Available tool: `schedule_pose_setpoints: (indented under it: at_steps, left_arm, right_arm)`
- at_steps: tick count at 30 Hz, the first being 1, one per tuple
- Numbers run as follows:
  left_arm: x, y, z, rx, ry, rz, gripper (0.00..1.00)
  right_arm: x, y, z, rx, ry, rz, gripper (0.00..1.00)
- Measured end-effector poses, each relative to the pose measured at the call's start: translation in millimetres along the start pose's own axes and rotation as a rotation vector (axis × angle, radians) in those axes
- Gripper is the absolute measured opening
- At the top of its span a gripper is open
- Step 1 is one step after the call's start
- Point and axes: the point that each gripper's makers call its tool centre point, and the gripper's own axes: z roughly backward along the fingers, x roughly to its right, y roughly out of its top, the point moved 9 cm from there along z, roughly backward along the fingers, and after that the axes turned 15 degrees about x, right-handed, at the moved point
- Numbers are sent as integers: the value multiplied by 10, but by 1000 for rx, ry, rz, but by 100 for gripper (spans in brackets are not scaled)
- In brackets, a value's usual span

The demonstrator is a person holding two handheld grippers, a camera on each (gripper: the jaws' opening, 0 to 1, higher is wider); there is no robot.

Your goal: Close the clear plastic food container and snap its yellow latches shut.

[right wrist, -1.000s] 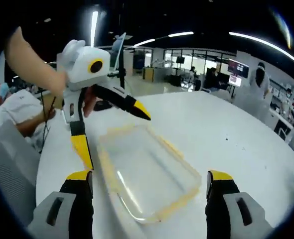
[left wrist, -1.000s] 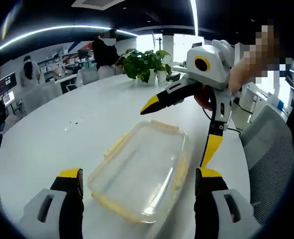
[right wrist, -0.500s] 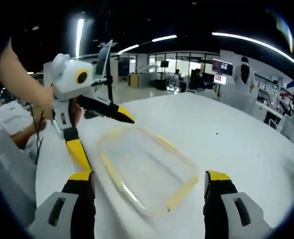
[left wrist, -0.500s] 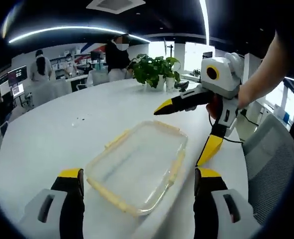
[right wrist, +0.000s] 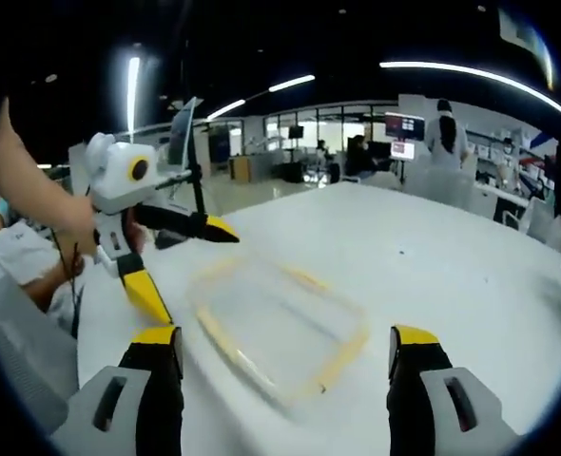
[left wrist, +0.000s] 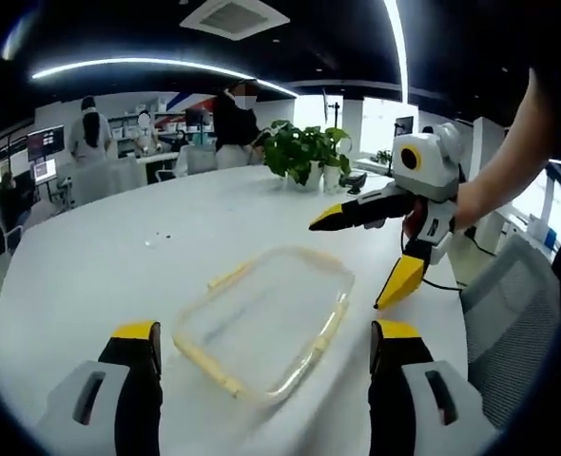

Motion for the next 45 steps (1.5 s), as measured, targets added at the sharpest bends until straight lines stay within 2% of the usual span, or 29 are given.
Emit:
schedule_pose_setpoints:
  at_steps: [2, 6, 8, 16, 22, 31, 45]
  left_arm:
    - [12, -2, 24, 19, 5, 13, 91]
    - [53, -10, 57, 11, 31, 44, 94]
    - [89, -8, 81, 13, 28, 28, 93]
    - [147, 41, 178, 47, 51, 48, 92]
    - [193, 34, 268, 41, 53, 30, 90]
    - [293, 109, 434, 77, 73, 53, 88]
    - [467, 28, 627, 104, 88, 93, 89]
  right_arm:
    - [-36, -9, 29, 7, -5, -10, 91]
    - [-78, -57, 75, -2, -26, -15, 92]
    - [-107, -58, 112, -6, -26, -4, 91]
    - [-114, 48, 257, 27, -64, -18, 90]
    - [-125, 77, 411, 17, -74, -19, 90]
    - [-244, 127, 672, 43, -95, -44, 89]
    - [-346, 0, 849, 26, -97, -48, 89]
